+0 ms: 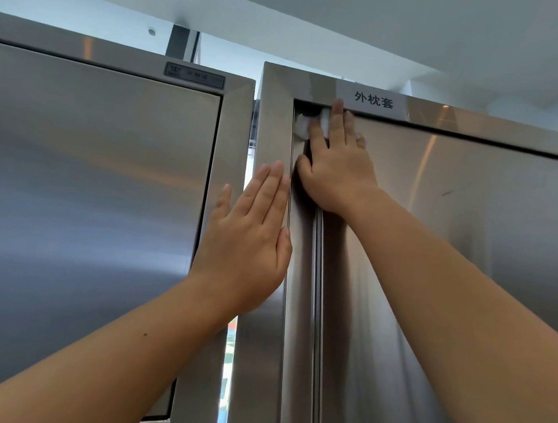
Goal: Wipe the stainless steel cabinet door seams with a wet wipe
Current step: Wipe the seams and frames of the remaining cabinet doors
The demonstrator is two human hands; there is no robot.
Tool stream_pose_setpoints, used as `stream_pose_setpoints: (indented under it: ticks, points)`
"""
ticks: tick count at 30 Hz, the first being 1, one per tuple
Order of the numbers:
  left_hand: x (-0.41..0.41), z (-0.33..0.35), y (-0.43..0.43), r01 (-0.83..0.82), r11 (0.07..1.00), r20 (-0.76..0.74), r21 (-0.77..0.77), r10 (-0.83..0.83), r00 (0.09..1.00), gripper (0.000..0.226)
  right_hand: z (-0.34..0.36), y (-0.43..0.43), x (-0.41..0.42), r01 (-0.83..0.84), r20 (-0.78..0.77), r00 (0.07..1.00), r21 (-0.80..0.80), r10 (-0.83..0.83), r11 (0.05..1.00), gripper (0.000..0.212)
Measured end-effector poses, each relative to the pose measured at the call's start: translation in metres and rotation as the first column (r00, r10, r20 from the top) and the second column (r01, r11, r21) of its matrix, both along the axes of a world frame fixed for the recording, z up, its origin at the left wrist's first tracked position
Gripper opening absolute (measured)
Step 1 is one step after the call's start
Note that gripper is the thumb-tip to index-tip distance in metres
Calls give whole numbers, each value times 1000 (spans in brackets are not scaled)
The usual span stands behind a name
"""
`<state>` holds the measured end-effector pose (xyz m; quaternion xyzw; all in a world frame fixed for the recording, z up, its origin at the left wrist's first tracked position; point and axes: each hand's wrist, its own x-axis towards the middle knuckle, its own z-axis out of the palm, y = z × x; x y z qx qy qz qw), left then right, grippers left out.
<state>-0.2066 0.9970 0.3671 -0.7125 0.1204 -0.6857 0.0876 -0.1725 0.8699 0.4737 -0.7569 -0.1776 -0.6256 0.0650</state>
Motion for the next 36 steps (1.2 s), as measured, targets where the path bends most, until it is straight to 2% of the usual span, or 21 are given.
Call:
stream_pose_setpoints:
  ticks: [5,11,18,26,36]
  points:
    - [1,-1,-1,-6,1000,-1,-10,6,1000,67,-35,-5,7,-20,37,999,-53,22,998,61]
    - [-1,-1,-1,-13,1000,3,-2,13,1000,66,-6,3,-1,-32,-23,999,-6,32,999,61]
    - [-5,-8,-3,-18,1000,16,11,18,1000,63,-5,3,0,-54,-7,998,13,54,998,60]
    - [-1,-35,-2,24,1000,81,7,-24,996,57,-60,0,7,-92,51,994,-9,92,996,61]
    - [0,-71,-3,26,999,52,-20,-25,998,57,-123,-2,4,-101,38,994,-22,102,995,62]
